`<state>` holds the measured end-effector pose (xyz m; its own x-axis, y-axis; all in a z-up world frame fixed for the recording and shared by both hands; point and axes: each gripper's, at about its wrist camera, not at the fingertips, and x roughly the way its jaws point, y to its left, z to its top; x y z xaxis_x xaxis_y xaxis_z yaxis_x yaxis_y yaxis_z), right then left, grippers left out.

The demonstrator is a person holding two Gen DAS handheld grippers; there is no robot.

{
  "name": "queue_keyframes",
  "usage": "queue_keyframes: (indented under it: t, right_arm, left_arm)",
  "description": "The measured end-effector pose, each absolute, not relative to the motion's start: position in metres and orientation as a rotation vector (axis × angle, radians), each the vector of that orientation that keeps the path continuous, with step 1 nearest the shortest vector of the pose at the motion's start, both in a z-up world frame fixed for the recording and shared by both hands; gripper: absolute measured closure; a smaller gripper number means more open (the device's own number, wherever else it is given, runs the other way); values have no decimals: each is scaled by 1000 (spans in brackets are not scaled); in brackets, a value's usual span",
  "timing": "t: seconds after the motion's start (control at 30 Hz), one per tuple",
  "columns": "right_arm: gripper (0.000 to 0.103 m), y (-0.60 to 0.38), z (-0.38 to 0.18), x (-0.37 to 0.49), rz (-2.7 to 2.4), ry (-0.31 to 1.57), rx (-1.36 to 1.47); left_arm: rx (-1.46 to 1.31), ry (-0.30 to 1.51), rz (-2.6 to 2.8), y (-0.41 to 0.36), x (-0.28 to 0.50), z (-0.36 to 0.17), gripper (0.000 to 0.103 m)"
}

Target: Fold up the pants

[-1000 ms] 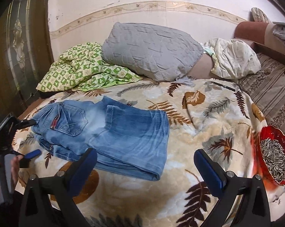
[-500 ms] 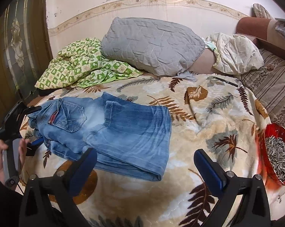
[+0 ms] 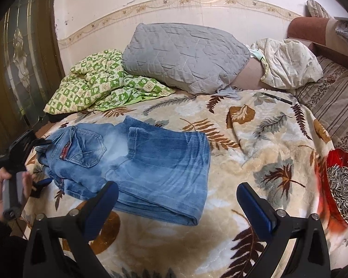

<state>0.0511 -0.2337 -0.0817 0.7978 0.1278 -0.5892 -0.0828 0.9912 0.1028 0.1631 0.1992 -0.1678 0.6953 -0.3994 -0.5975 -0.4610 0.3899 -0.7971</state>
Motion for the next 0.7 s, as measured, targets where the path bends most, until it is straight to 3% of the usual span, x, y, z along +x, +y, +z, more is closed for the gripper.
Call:
queue_keyframes:
  t: [0.13,0.17,0.2,0.23,0.27,0.3,0.47,0.7]
  right_arm:
    - [0,-233,-84,52,122,646,87]
    - [0,-233,-84,52,126,647,85]
    - [0,-232,-84,52,127,646,82]
    - [0,-232,-84,51,126,643,78]
    - [0,-231,-84,51,127,640,75]
    - [0,-231,-84,52,127,639,75]
    - [0,-228,-83,52,128,639,60]
    - [0,-241,-81,49,99,612,65]
  left_arm:
    - [-1162,846,42,194,161,-165,0]
    - [-1173,831,48,195,157,-168,7]
    - [-1181,824,73,198,150,-171,23]
    - [-1185,826,97,200,147,-173,33]
    - [-1179,838,113,203,144,-176,53]
    - [-1166,856,111,205,146,-179,59]
    - [-1116,837,57,201,153,-168,74]
    - [-693,762,61,156,148,-108,77]
